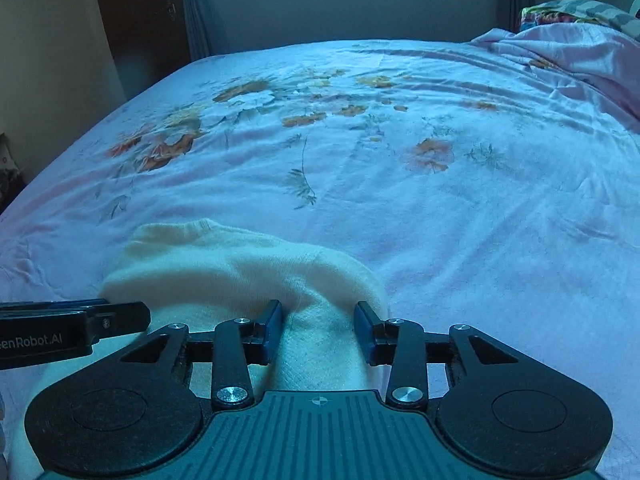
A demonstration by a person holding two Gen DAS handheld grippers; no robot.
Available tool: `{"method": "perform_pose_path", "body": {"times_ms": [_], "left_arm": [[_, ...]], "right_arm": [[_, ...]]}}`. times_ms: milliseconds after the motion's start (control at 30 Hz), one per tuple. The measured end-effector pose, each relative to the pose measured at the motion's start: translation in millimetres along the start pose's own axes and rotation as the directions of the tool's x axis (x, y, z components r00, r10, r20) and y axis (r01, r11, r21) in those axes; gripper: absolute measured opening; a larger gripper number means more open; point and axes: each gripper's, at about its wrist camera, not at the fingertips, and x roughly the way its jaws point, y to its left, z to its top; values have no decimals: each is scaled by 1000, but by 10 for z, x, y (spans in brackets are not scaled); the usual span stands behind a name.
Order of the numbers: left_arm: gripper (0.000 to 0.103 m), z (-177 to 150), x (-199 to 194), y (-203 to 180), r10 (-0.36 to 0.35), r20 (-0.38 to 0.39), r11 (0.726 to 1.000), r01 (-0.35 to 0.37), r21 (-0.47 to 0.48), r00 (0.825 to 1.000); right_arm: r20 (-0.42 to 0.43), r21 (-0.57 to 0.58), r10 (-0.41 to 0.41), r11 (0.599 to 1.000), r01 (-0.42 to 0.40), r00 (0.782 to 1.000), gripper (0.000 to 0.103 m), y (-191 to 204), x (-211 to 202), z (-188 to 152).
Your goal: Fold small clothes
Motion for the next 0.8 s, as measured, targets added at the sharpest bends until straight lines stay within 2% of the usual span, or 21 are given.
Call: {"method": "perform_pose_path", "body": {"times_ms": [167, 333, 400, 500, 567, 700, 767, 800], "left_arm": [[44, -249, -435, 0, 15, 52, 998, -18, 67, 999], [44, -626, -752, -23, 14, 28, 992, -17, 129, 1000], [44, -765, -808, -38, 6, 6, 991, -7, 137, 1000], [47, -920, -798, -68, 21, -11, 991, -20, 134, 1000], [47, -955, -825, -102, 36, -9, 992, -35, 119, 999], [47, -1031, -968, -187, 56, 8, 991, -56, 125, 998], [49, -1100, -959, -199, 72, 4, 990, -72, 123, 997], [49, -1128, -942, -201, 85, 2, 989, -85, 122, 996]], "right_arm": [[77, -92, 54, 995, -46, 996, 38, 197, -571, -208], [82, -120, 103, 988, -93, 991, 38, 386, -996, -630], [65, -148, 103, 985, -93, 992, 38, 460, -1084, -819], [6, -212, 38, 977, -36, 999, 38, 524, -993, -1102], [-1, -157, 42, 987, -41, 999, 38, 471, -1028, -1125], [88, -159, 55, 986, -41, 995, 38, 525, -1360, -1118], [53, -163, 54, 986, -45, 997, 38, 542, -1348, -1202], [0, -162, 35, 986, -35, 999, 38, 539, -1268, -1273]]}}
